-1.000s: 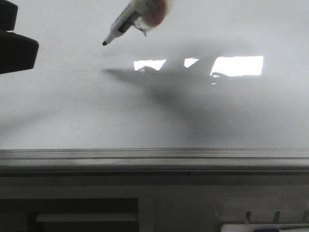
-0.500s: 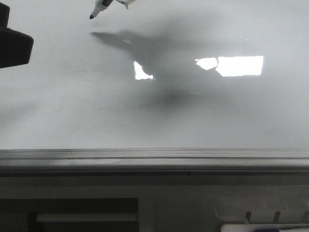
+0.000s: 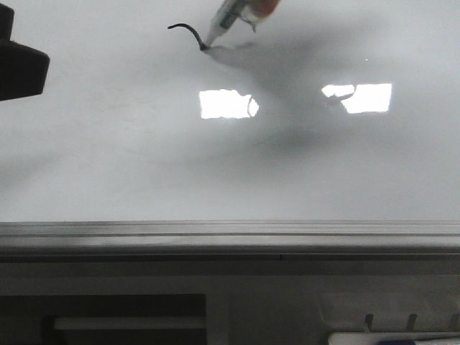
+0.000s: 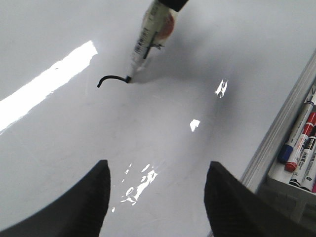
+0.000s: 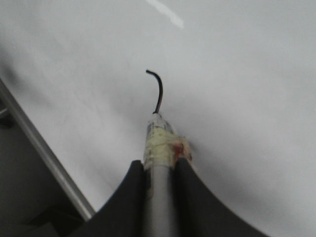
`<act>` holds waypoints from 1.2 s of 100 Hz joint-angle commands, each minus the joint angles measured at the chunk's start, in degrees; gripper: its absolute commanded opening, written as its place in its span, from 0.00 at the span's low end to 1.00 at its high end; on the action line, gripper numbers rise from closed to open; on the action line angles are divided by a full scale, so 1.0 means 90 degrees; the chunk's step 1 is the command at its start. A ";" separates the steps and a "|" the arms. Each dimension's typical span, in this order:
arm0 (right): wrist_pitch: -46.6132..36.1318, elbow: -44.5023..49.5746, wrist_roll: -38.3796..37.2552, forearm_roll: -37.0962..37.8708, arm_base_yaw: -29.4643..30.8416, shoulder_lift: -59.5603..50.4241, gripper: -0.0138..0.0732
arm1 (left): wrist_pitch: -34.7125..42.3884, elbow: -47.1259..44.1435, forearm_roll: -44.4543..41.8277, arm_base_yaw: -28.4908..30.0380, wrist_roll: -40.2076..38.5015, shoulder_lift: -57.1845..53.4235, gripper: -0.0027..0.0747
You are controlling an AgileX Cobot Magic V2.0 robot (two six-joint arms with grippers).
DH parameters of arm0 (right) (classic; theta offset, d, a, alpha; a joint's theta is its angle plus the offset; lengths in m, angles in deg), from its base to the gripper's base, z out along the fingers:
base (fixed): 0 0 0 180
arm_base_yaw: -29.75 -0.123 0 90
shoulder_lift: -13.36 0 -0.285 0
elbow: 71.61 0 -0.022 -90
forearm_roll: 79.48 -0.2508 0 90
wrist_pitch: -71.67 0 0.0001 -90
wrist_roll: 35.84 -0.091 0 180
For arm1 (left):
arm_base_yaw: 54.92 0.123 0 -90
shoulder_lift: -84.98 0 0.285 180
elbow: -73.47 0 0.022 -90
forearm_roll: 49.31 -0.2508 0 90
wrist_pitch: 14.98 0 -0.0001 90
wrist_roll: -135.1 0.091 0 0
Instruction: Write number 3 on whiteboard
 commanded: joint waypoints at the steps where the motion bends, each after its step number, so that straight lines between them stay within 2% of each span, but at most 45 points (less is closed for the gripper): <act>1: 0.0325 -0.0093 -0.0090 0.0262 -0.0051 -0.0122 0.09 | 0.0507 0.0168 0.0069 0.0005 -0.0049 -0.0043 0.54; 19: 0.0028 0.0134 -0.0105 0.0262 -0.0592 0.0131 0.09 | 0.0498 0.0168 0.0069 0.0005 -0.0049 -0.0043 0.54; 27: -0.0056 0.0134 -0.0223 0.0349 -0.0637 0.0206 0.09 | 0.0498 0.0168 0.0069 0.0005 -0.0049 -0.0043 0.54; 41: 0.0122 0.0121 -0.1137 0.1515 -0.0637 0.0017 0.09 | 0.0498 0.0168 0.0069 0.0005 -0.0049 -0.0043 0.54; 47: 0.0376 0.0121 -0.1287 0.1768 -0.0637 -0.0141 0.09 | 0.0498 0.0168 0.0069 0.0005 -0.0049 -0.0043 0.54; 67: 0.1104 0.0208 -0.1338 0.1667 -0.0742 -0.0237 0.09 | 0.0498 0.0168 0.0069 0.0005 -0.0049 -0.0043 0.54; 100: 0.0277 0.0217 -0.1338 0.1464 -0.1573 0.0497 0.09 | 0.0498 0.0168 0.0069 0.0005 -0.0049 -0.0043 0.54; 120: 0.0031 -0.0194 -0.1338 0.1450 -0.1725 0.0852 0.09 | 0.0498 0.0168 0.0069 0.0005 -0.0049 -0.0043 0.54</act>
